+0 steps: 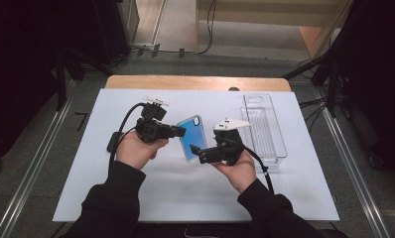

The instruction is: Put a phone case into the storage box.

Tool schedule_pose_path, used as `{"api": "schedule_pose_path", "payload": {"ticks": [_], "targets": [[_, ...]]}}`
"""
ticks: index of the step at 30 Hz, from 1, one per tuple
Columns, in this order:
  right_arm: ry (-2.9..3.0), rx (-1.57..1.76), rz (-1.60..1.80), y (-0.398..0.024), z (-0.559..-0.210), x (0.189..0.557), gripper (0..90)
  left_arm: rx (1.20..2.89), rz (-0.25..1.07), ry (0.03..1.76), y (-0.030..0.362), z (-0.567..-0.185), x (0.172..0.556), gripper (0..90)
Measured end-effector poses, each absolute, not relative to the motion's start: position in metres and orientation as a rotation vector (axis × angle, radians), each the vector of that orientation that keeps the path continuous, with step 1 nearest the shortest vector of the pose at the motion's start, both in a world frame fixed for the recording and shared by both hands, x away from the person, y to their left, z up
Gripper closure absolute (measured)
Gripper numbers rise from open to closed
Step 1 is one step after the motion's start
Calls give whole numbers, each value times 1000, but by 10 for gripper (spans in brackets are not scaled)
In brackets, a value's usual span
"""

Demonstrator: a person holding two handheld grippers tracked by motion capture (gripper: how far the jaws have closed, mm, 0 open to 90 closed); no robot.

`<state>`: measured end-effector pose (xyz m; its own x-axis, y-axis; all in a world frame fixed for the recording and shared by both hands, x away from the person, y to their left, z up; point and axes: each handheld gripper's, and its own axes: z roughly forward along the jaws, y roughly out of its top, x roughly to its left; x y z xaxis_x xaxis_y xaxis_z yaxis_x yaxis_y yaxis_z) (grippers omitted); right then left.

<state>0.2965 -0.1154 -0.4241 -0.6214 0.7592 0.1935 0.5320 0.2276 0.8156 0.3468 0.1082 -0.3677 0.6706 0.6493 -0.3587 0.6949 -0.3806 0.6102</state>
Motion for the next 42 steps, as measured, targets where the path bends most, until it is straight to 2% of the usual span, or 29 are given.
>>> {"api": "schedule_pose_path", "payload": {"ticks": [21,22,25,26,32,33,35,42], "targets": [[2229,1230,1265,-97,-435,299,0,2153,-122,1016,88,-372,337,806],[2224,1228,1252,-96,-435,299,43,2152,-123,1017,87,-372,337,806],[2204,1216,1237,-96,-435,298,93,2154,-109,1021,86,-372,337,805],[2212,1207,1247,-97,-434,298,146,2151,-106,1022,86,-372,336,805],[2208,1190,1255,-97,-431,296,155,2137,-110,1010,87,-369,336,801],[2205,1189,1257,-98,-431,296,155,2126,-108,1011,88,-368,335,777],[2202,1190,1263,-99,-429,296,155,2112,-113,1013,90,-366,335,664],[2211,1213,1252,-106,-432,301,155,2087,-144,1018,97,-361,337,464]]}}
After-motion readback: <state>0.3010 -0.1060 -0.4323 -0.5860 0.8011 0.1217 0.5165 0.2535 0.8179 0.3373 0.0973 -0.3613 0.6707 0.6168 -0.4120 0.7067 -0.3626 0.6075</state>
